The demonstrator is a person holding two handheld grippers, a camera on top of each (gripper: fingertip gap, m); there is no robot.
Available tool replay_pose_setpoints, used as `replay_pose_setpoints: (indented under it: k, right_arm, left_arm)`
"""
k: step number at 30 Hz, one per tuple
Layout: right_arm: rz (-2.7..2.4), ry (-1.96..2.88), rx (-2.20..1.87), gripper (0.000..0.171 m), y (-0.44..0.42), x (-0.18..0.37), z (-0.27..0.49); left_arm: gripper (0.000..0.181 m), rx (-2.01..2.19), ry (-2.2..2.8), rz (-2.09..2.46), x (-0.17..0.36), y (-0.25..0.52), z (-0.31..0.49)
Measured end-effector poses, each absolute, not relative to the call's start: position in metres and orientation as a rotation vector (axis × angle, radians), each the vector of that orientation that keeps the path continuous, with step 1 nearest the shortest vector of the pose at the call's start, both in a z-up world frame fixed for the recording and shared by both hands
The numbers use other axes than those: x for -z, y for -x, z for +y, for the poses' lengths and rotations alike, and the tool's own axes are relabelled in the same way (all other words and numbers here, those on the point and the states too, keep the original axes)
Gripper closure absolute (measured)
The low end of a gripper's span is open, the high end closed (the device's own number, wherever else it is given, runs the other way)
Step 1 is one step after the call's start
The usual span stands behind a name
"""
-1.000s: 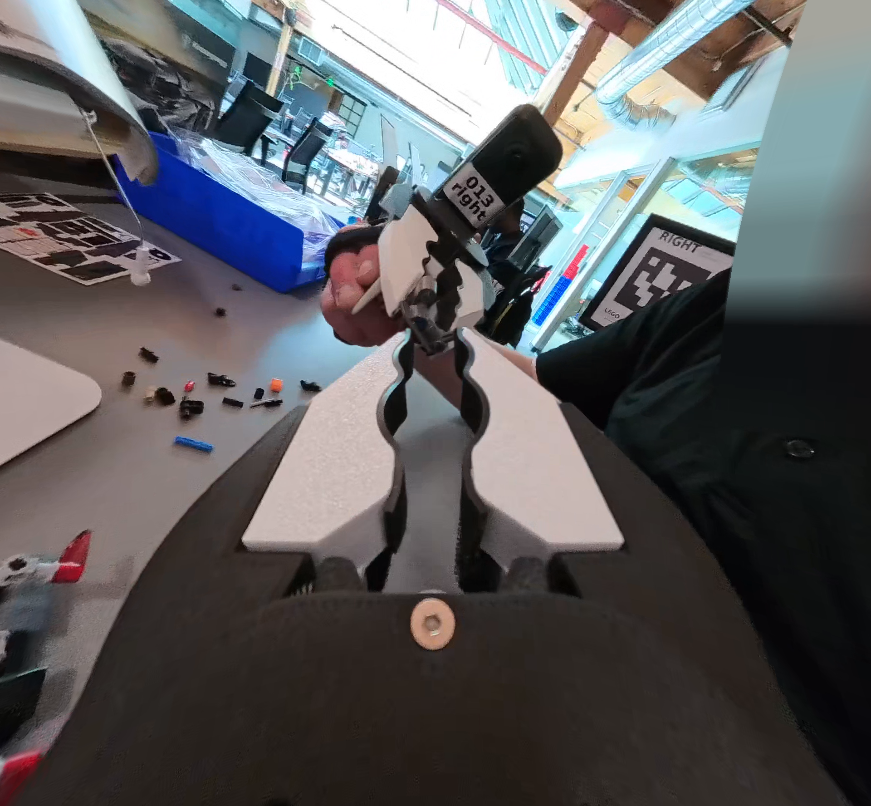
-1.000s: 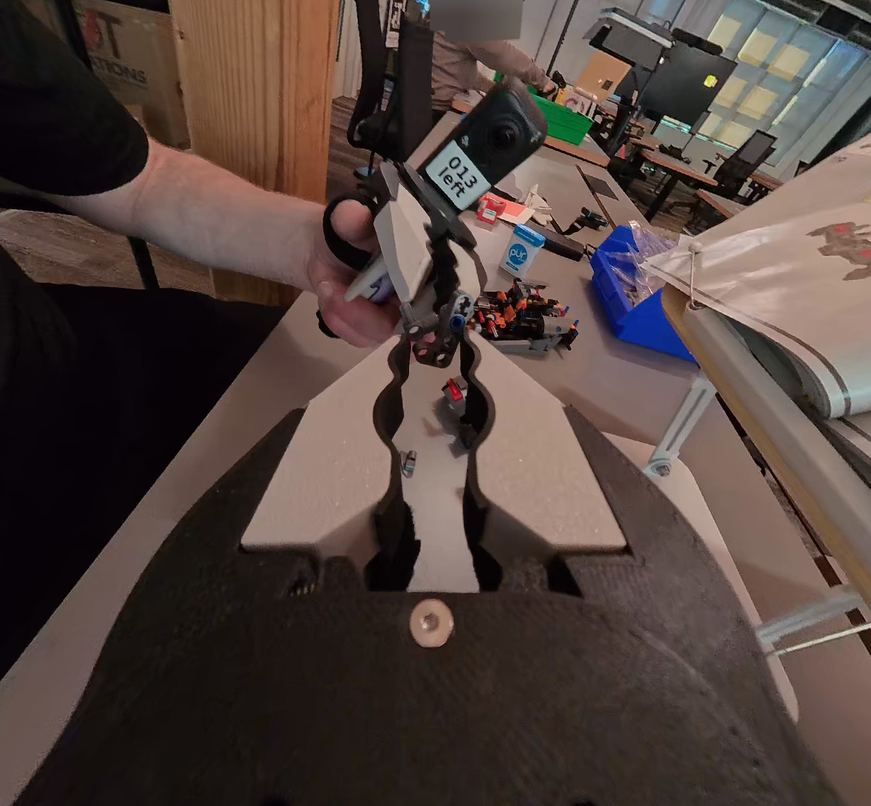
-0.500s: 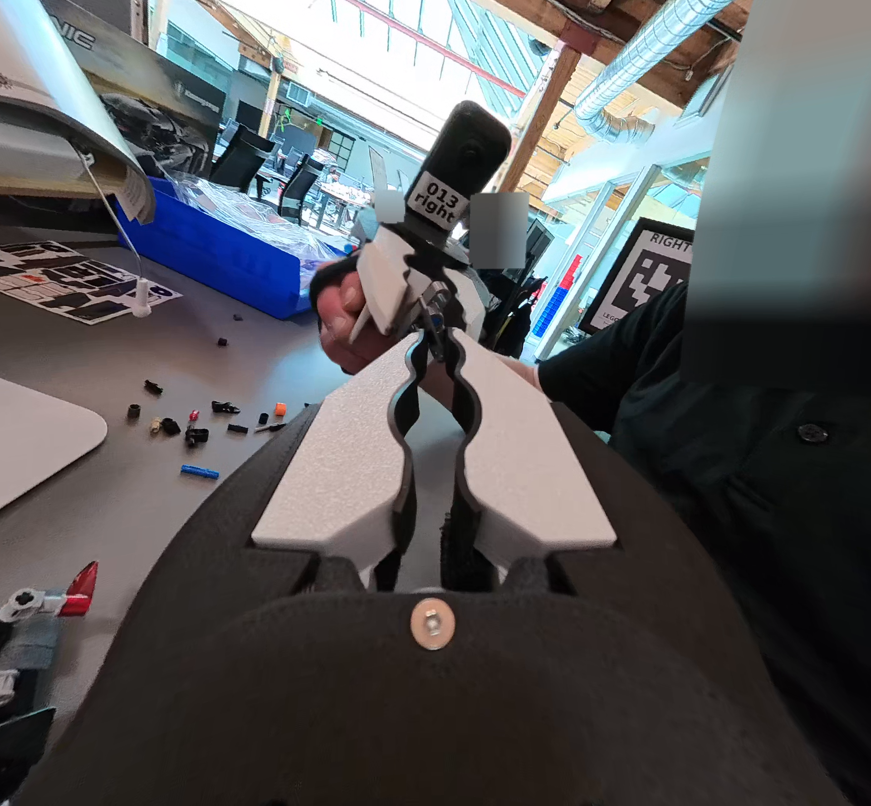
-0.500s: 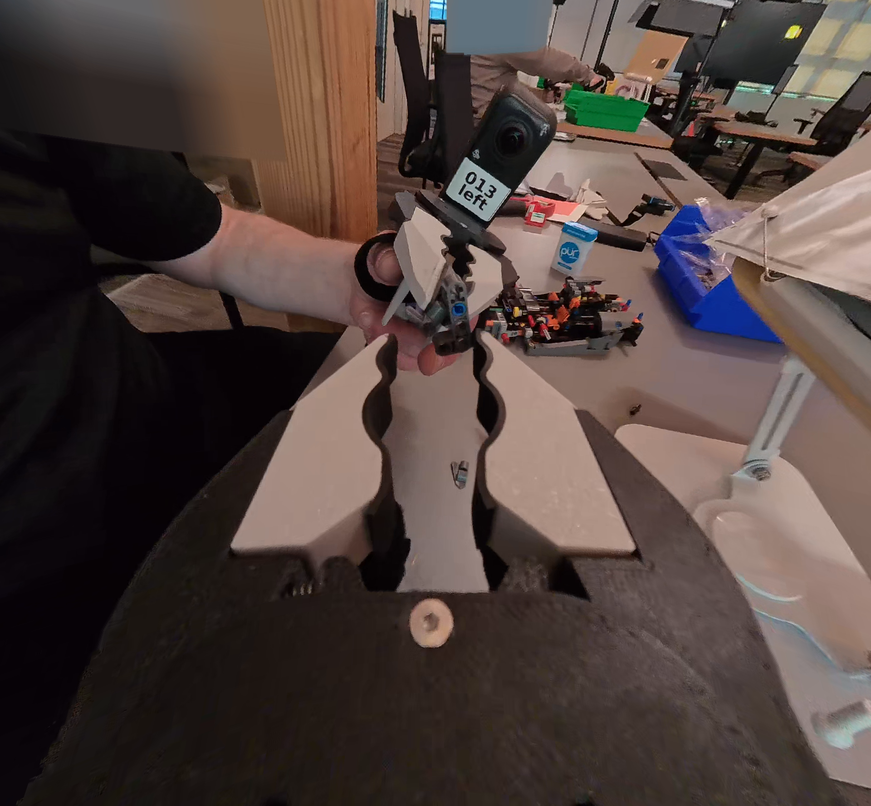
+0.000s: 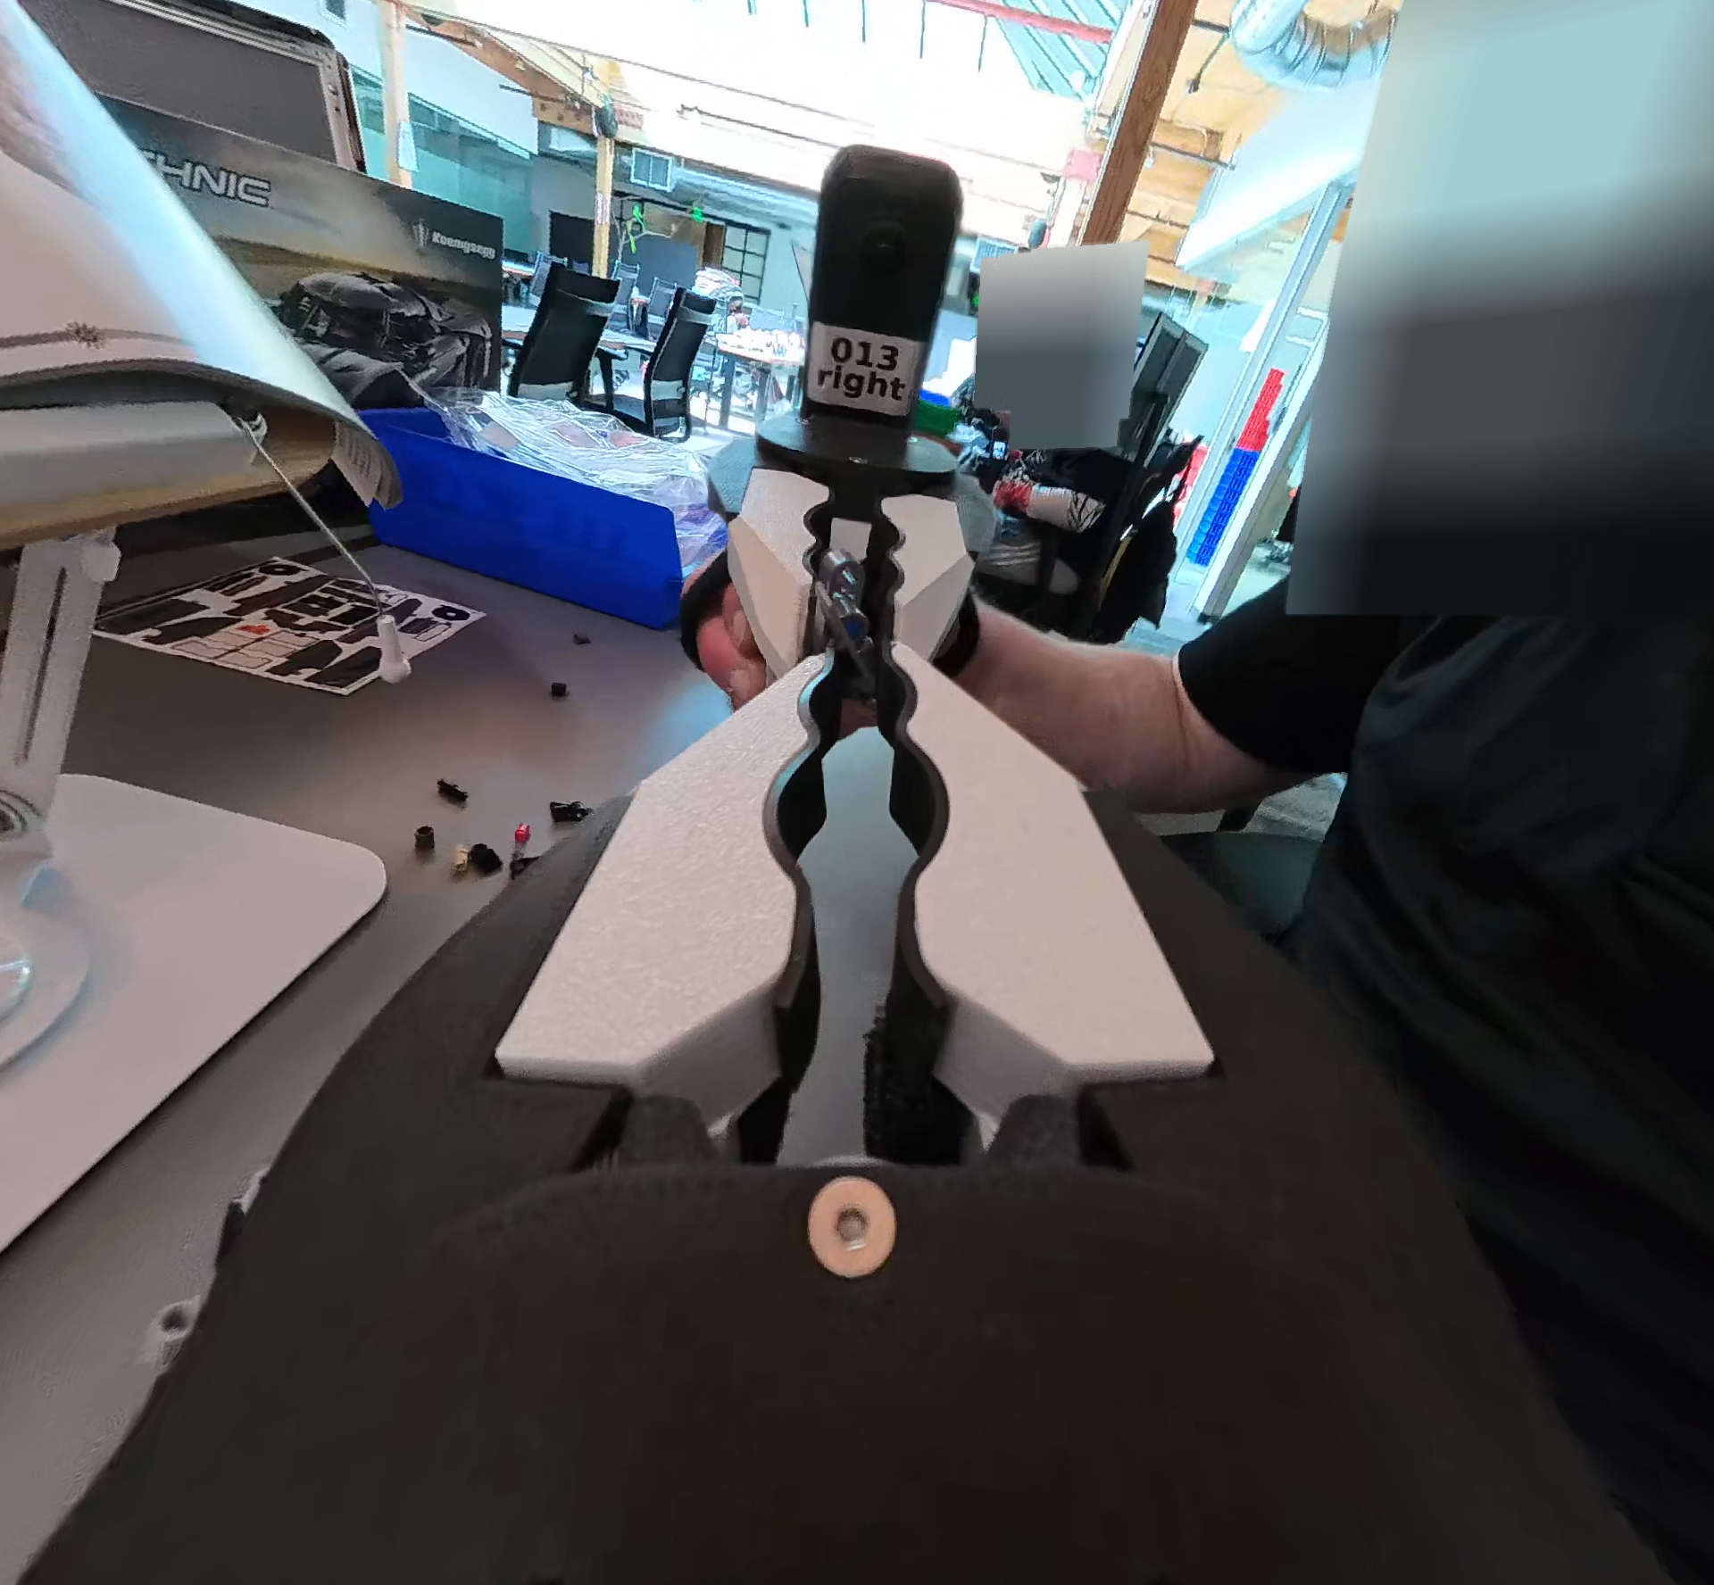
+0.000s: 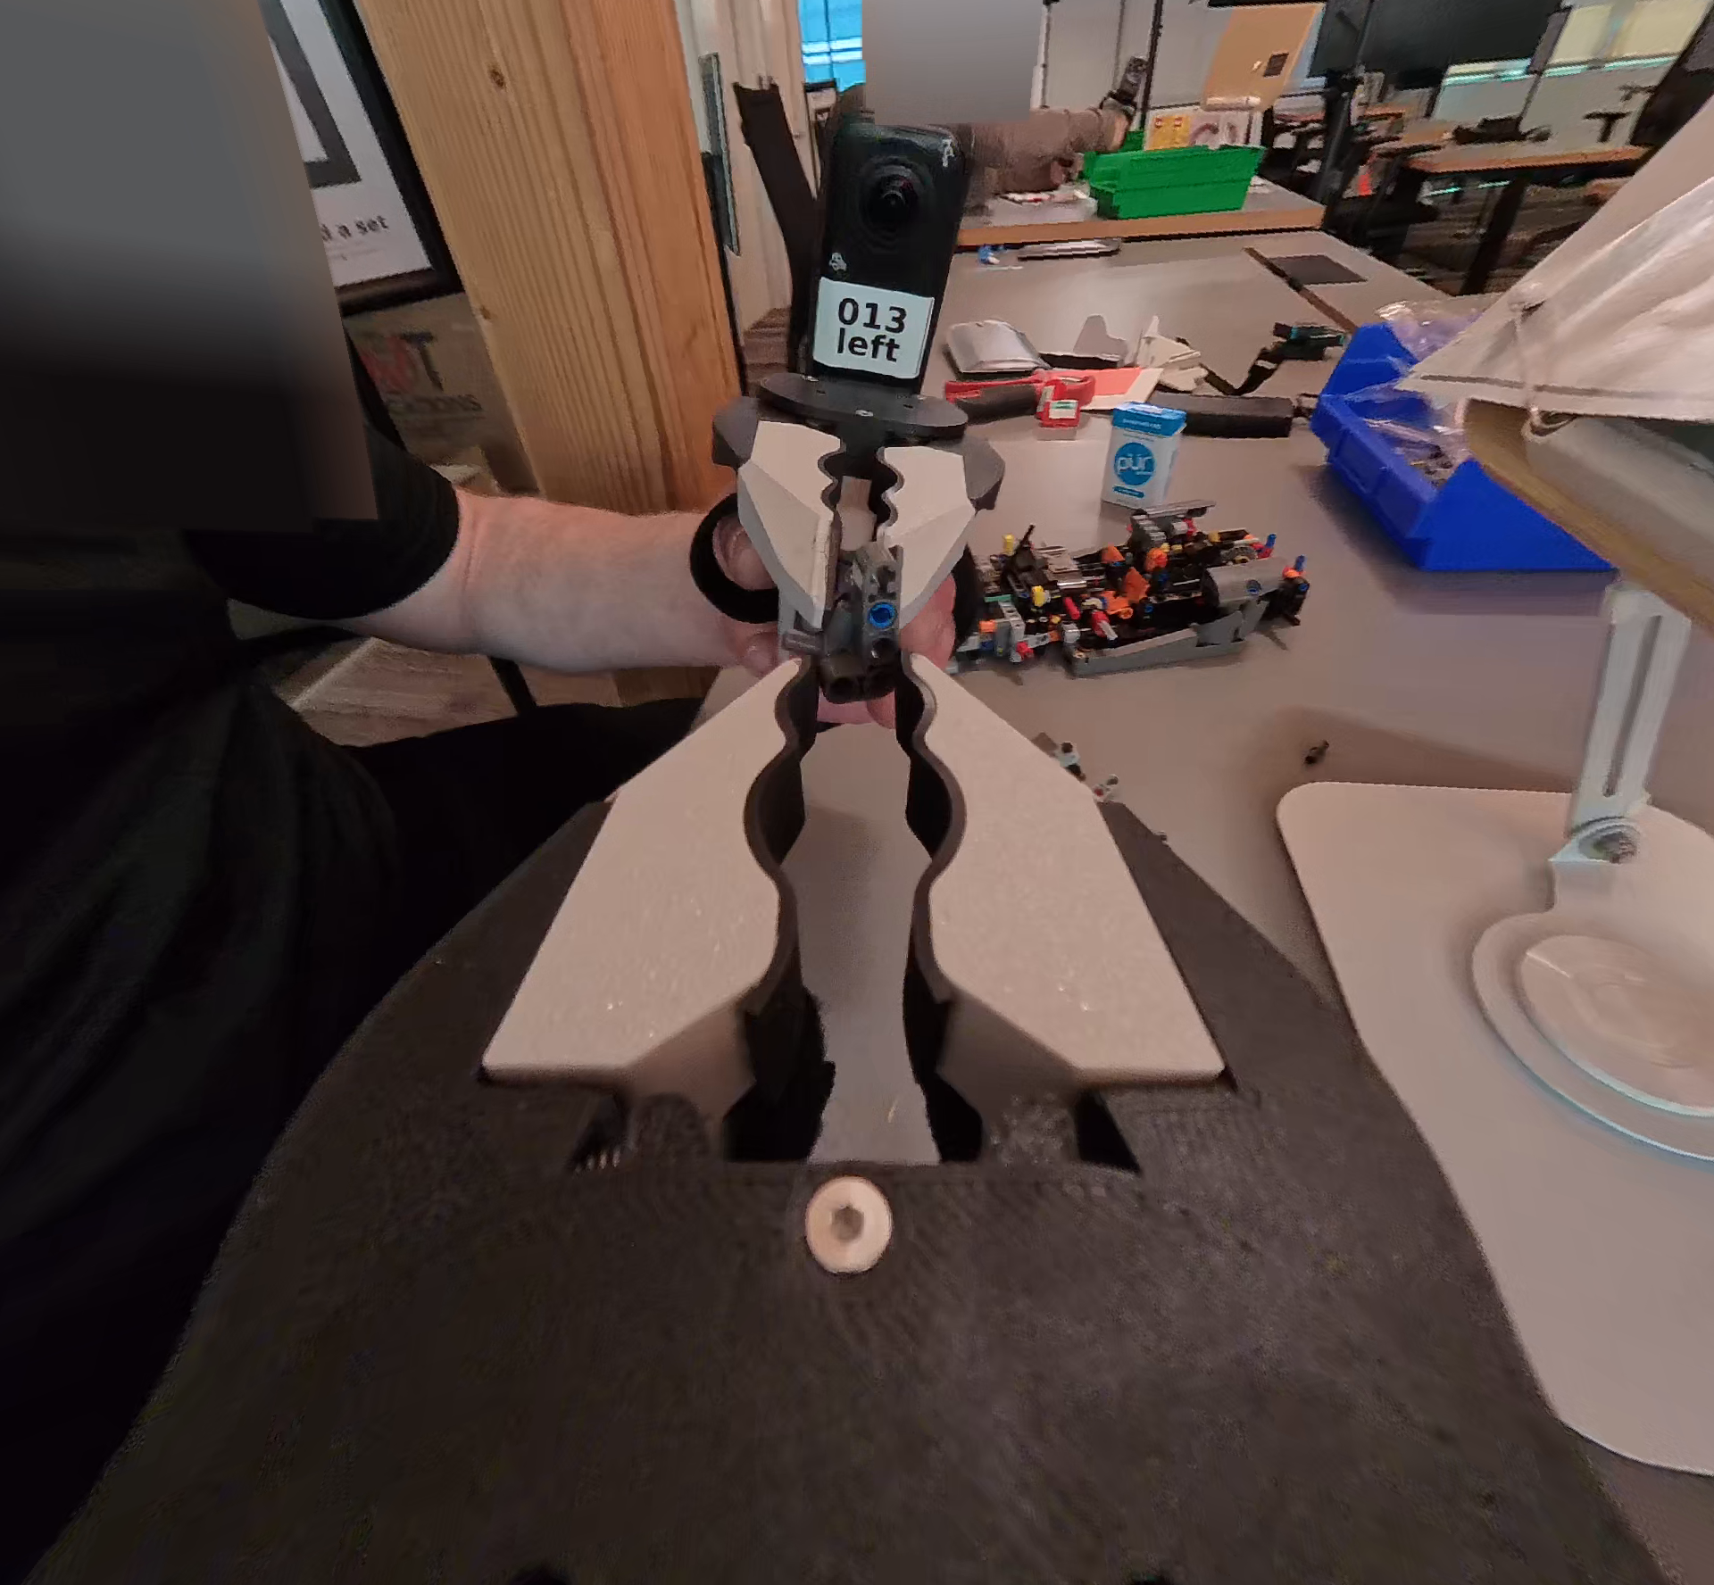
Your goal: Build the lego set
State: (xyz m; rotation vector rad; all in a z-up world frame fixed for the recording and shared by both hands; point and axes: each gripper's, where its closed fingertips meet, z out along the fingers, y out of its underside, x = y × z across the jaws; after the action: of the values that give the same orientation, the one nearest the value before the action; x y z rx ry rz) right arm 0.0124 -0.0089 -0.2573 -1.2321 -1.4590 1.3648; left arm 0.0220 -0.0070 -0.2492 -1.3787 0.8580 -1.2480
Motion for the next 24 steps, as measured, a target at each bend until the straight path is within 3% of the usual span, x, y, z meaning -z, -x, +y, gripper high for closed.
replay_pose_setpoints:
  k: [10, 12, 24]
  right_arm:
    - [-1.452, 1.252, -1.387, 0.157, -0.011, 0.264, -0.006]
    - [-1.426, 1.275, -1.37, 0.144, -0.012, 0.265, 0.0]
    - [-1.284, 1.366, -1.399, 0.143, -0.022, 0.227, -0.002]
  left_arm:
    - [0.176, 1.129, 1.401, 0.917, 0.256, -0.02, -0.003]
    - [0.177, 1.039, 1.402, 0.937, 0.257, -0.018, -0.001]
    - [0.177, -0.344, 1.109, 1.261, 0.23, 0.005, 0.005]
